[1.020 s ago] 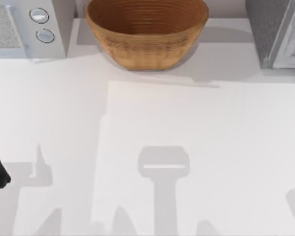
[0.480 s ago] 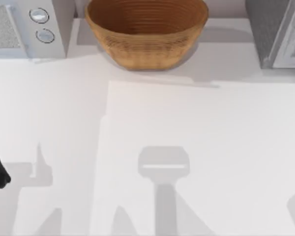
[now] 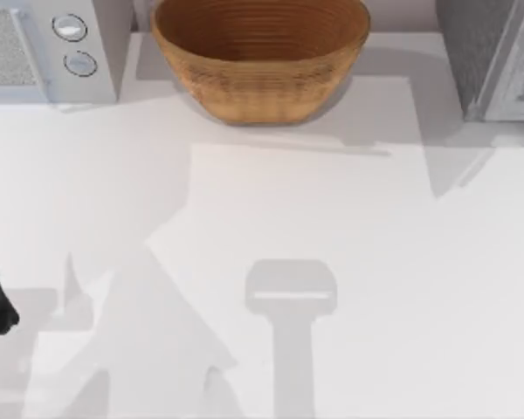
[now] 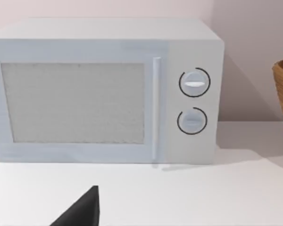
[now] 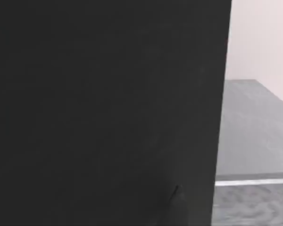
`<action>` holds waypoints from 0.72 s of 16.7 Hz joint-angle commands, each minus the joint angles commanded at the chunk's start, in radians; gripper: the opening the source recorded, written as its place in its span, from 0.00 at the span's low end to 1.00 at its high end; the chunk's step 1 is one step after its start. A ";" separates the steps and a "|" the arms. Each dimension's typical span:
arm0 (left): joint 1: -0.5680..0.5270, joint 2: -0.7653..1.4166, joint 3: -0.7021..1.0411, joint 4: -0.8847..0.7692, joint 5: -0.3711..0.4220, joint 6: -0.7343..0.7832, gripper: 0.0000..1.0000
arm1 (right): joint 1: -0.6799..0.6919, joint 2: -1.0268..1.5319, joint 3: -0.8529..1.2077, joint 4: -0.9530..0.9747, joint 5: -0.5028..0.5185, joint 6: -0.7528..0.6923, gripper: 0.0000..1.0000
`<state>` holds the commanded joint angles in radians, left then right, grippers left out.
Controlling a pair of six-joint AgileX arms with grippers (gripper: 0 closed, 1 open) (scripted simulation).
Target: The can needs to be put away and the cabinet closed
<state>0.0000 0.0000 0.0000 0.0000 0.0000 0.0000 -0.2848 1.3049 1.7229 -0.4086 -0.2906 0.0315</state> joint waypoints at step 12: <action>0.000 0.000 0.000 0.000 0.000 0.000 1.00 | 0.701 -0.013 -0.004 -0.032 0.718 -0.009 1.00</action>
<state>0.0000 0.0000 0.0000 0.0000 0.0000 0.0000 0.4164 1.2918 1.7186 -0.4407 0.4273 0.0229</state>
